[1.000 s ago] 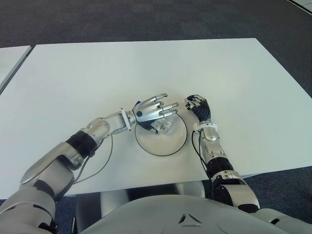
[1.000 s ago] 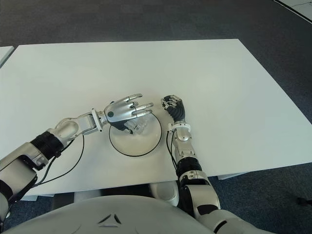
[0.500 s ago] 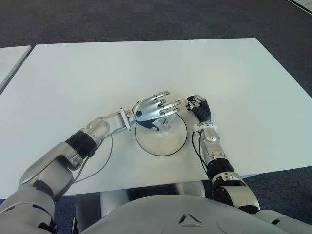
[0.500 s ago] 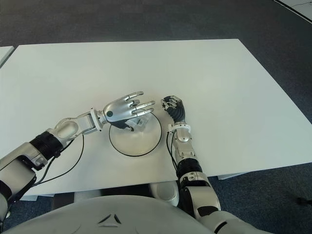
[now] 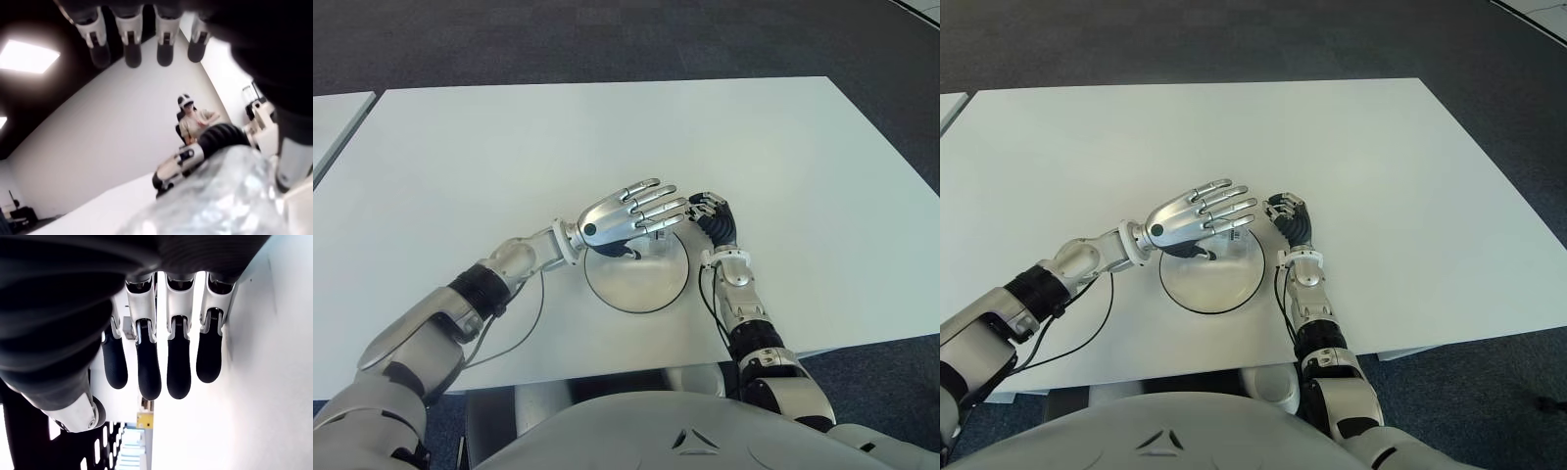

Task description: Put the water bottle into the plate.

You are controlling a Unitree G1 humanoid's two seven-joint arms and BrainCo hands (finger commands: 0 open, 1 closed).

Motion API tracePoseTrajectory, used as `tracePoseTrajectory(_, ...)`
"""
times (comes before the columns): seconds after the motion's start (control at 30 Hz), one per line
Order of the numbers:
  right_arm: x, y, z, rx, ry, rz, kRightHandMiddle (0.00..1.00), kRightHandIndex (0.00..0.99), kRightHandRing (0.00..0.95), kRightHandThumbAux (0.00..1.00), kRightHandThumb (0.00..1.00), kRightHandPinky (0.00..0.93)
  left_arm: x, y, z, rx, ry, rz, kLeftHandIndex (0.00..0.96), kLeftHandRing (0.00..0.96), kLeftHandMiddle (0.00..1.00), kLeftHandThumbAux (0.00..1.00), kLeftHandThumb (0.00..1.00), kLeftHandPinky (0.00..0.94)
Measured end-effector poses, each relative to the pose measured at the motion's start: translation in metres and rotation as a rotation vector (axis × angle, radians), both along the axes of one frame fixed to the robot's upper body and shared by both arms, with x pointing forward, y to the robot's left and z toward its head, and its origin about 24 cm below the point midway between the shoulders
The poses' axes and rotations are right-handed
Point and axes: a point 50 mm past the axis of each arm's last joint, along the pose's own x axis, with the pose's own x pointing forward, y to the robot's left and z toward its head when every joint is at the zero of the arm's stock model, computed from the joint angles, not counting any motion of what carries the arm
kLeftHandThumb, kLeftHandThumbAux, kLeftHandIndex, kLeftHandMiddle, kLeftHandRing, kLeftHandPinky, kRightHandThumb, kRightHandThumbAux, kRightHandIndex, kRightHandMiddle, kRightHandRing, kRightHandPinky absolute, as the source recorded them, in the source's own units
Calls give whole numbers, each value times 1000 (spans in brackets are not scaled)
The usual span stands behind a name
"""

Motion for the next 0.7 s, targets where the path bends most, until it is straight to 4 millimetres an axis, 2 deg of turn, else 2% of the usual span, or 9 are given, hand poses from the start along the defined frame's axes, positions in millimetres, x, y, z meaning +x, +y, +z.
tracePoseTrajectory(0.7,-2,1,1,-12,38,-5,483,425,493,734,696,501,3,5,3,-182,-137,8,0,0,0,721,99,0)
